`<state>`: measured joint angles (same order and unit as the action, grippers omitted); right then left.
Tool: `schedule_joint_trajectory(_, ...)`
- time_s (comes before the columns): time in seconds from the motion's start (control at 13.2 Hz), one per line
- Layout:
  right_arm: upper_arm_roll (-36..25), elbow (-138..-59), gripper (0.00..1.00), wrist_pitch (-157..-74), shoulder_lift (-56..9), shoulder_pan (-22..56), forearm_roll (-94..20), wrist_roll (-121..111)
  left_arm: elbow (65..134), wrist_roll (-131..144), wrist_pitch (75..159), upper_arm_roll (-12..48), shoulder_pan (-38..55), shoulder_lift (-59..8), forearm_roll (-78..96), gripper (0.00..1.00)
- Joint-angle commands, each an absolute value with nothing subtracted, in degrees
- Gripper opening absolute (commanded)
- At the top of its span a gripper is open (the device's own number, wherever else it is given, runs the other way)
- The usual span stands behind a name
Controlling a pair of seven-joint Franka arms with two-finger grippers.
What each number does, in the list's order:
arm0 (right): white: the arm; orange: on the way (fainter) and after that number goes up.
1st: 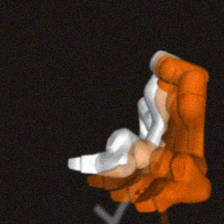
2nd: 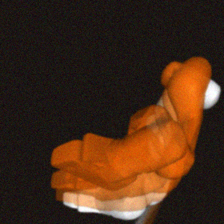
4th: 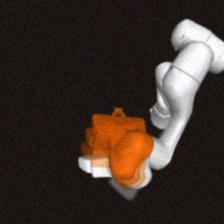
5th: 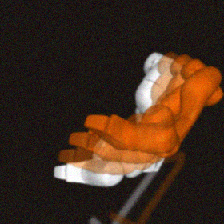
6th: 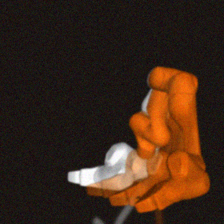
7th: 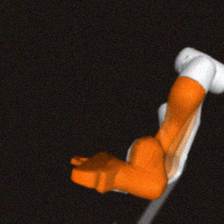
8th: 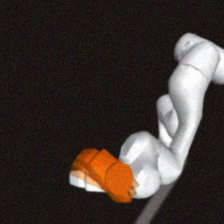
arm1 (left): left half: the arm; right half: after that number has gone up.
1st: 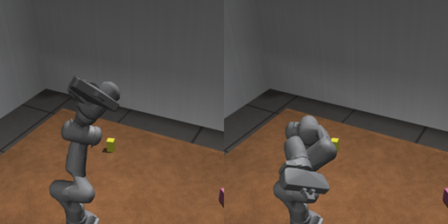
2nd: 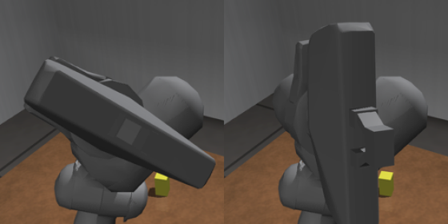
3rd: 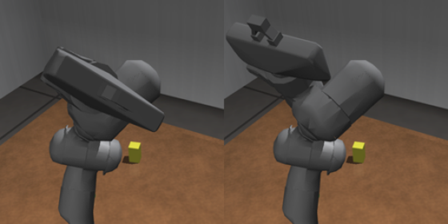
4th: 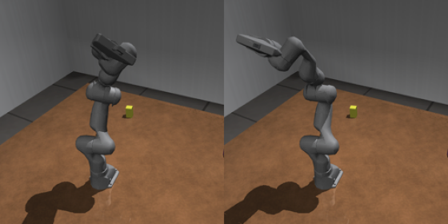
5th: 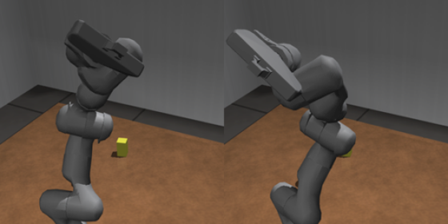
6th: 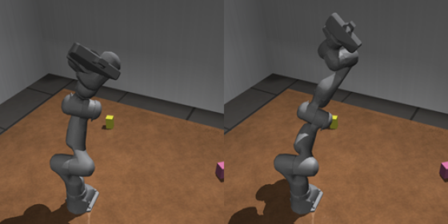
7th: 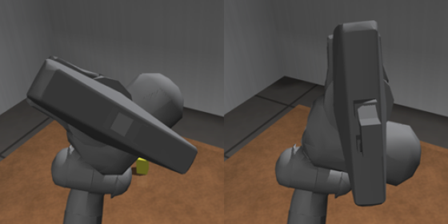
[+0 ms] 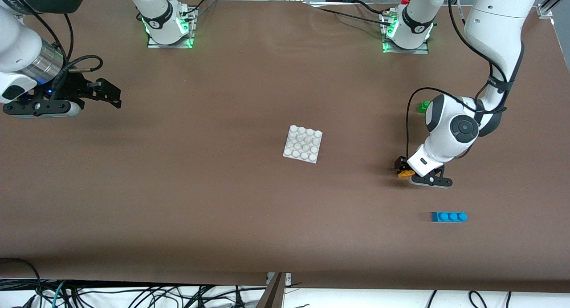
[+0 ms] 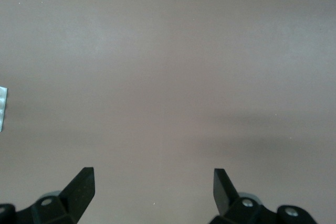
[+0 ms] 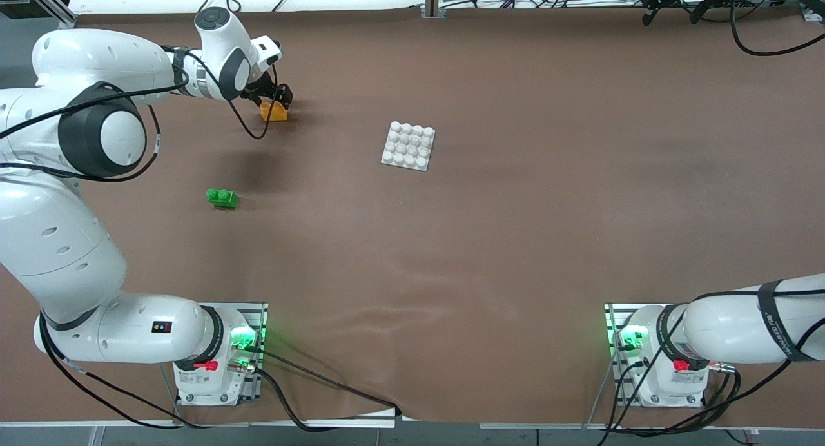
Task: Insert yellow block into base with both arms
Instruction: 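Lower the left gripper onto the yellow block while the right gripper withdraws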
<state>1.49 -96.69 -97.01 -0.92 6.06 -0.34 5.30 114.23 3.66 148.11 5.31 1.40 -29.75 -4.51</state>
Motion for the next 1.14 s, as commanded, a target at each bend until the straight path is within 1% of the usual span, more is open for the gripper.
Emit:
schedule_joint_trajectory(0.0, 2.5, -95.2, 1.0, -95.7, -1.0, 5.0, 0.4, 4.2, 114.9, 4.0, 148.0, 5.2, 1.4, -29.2, -5.7, 0.81)
schedule_joint_trajectory(0.53, 2.2, -92.8, 1.0, -93.8, -1.9, 4.8, 1.2, 4.0, 114.9, 8.0, 147.9, 5.2, 1.3, -29.3, -5.1, 0.78)
schedule_joint_trajectory(0.68, 2.1, -92.6, 1.0, -93.9, -1.9, 4.8, 1.4, 4.0, 114.9, 8.1, 147.9, 5.2, 1.3, -29.3, -5.1, 0.73)
schedule_joint_trajectory(0.76, 2.2, -92.6, 1.0, -93.9, -1.9, 4.8, 1.5, 4.0, 114.9, 8.2, 147.9, 5.2, 1.3, -29.3, -5.1, 0.65)
schedule_joint_trajectory(0.91, 2.3, -92.6, 1.0, -94.0, -2.5, 4.9, 1.4, 4.1, 114.9, 8.3, 147.9, 5.3, 1.3, -29.3, -5.1, 0.44)
schedule_joint_trajectory(0.98, 2.3, -92.6, 1.0, -94.6, -2.6, 5.0, 1.5, 4.3, 114.8, 8.5, 147.9, 5.2, 1.3, -29.2, -5.1, 0.36)
schedule_joint_trajectory(1.06, 2.3, -92.5, 1.0, -94.7, -2.8, 5.1, 1.7, 4.2, 114.7, 8.7, 147.9, 5.3, 1.3, -29.1, -5.1, 0.33)
